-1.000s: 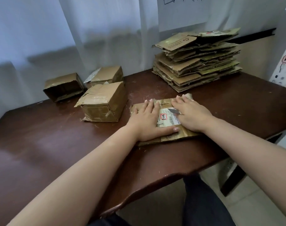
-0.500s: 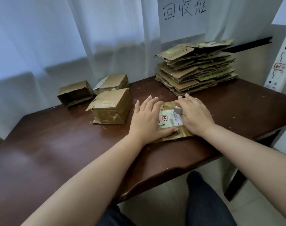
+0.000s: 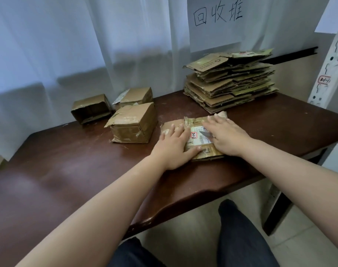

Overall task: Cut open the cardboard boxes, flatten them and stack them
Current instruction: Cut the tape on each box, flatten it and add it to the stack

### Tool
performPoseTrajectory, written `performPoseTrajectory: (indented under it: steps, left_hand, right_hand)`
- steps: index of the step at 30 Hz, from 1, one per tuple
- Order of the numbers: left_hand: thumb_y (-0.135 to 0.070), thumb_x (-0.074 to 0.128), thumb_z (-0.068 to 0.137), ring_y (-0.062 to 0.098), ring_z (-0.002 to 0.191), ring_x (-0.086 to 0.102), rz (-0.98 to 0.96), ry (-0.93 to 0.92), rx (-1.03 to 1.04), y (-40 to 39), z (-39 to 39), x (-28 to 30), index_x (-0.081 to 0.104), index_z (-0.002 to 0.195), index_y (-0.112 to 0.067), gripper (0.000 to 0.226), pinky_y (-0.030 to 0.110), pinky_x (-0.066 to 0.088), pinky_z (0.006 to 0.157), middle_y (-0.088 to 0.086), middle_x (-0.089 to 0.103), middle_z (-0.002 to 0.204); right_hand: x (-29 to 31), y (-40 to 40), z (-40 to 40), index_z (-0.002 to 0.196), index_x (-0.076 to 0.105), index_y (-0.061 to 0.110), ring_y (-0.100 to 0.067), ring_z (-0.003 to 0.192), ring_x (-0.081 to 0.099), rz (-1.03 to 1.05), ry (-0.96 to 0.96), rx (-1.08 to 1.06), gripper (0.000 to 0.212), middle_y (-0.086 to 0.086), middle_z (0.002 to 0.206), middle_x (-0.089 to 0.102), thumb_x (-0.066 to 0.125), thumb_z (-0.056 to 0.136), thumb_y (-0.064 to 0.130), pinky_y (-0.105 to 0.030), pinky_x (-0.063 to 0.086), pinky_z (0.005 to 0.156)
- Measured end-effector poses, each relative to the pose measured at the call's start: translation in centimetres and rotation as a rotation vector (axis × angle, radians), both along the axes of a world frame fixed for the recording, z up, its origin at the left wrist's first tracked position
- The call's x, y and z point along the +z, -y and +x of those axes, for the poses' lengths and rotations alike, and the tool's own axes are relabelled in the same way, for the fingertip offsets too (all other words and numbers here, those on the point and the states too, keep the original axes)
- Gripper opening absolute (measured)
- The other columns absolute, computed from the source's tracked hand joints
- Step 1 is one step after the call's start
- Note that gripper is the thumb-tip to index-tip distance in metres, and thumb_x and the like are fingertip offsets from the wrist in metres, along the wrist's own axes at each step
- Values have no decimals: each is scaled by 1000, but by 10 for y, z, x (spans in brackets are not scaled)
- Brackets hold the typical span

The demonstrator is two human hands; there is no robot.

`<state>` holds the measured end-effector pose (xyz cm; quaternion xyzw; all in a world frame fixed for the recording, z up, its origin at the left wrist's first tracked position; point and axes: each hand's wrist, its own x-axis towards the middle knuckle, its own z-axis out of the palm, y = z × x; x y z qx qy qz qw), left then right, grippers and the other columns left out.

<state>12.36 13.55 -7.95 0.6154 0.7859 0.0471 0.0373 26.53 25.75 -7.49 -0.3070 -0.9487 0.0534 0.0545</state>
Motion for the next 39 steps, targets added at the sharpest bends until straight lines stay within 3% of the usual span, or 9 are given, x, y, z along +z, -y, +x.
performPoseTrajectory:
  steps: [6, 15, 17, 19, 23, 27, 30, 34, 39]
  left_hand:
    - [-63, 24, 95, 25, 149, -6, -3, -68, 9, -9, 6, -19, 5, 155, -20, 76, 50, 4, 119, 5, -1, 163]
    - [-67, 33, 91, 26, 148, 5, -34, -5, 34, -14, 1, -14, 16, 153, -23, 78, 50, 9, 118, 4, 10, 161]
    - [-67, 47, 87, 26, 147, 10, -68, 147, 49, -13, 0, 0, 18, 152, -25, 83, 48, 11, 118, 2, 13, 161]
    - [-65, 59, 81, 27, 146, 17, -18, 238, 36, -11, -4, 11, 23, 152, -23, 89, 46, 17, 118, 3, 19, 158]
    - [-64, 62, 79, 25, 143, 25, 236, 227, 51, -1, -9, 21, 31, 149, -19, 88, 51, 25, 115, 4, 31, 154]
    - [-53, 59, 88, 23, 137, 35, 267, 347, 180, 10, -14, 24, 28, 149, -9, 81, 31, 32, 107, 12, 37, 149]
    - [-48, 58, 91, 25, 129, 43, 259, 366, 244, 17, -16, 17, 32, 145, -5, 74, 29, 36, 98, 15, 46, 141]
    - [-52, 56, 91, 29, 132, 42, 169, 381, 280, 23, -13, 9, 26, 148, -5, 79, 29, 35, 101, 14, 43, 146]
    - [-44, 70, 83, 28, 130, 41, 255, 425, 272, 22, -5, 11, 28, 147, -13, 82, 28, 33, 103, 17, 43, 141]
  right_hand:
    - [-15, -2, -24, 152, 16, 28, -19, 148, -1, -32, 43, -15, 56, 1, 162, 5, 35, 99, 26, -47, 3, 117]
    - [-18, -6, -27, 150, 26, 28, -18, 147, 12, -113, 9, -9, 53, 3, 160, 17, 37, 98, 25, -43, 12, 118]
    - [-8, -3, -20, 143, 42, 27, -22, 141, 30, -253, -164, -39, 42, 0, 151, 38, 39, 101, 29, -38, 26, 113]
    - [6, -2, -11, 128, 59, 21, -29, 122, 50, -338, -458, -140, 34, -6, 128, 61, 39, 102, 30, -37, 40, 97]
    - [30, -12, 13, 114, 61, 18, -31, 98, 61, -117, -686, -283, 31, -6, 104, 68, 36, 102, 31, -44, 48, 85]
    - [35, -18, 31, 105, 62, 20, -31, 97, 60, -70, -579, -448, 33, -3, 100, 66, 33, 101, 36, -38, 44, 77]
    - [30, -12, 33, 88, 60, 17, -33, 96, 60, -149, -404, -506, 40, -7, 95, 63, 39, 96, 50, -34, 41, 72]
    - [13, -5, 28, 95, 59, 17, -29, 99, 60, -253, -202, -496, 49, -3, 98, 61, 51, 84, 64, -32, 40, 71]
    - [4, 0, 34, 109, 61, 16, -27, 100, 61, -264, -256, -527, 53, -2, 106, 65, 55, 84, 62, -32, 42, 71]
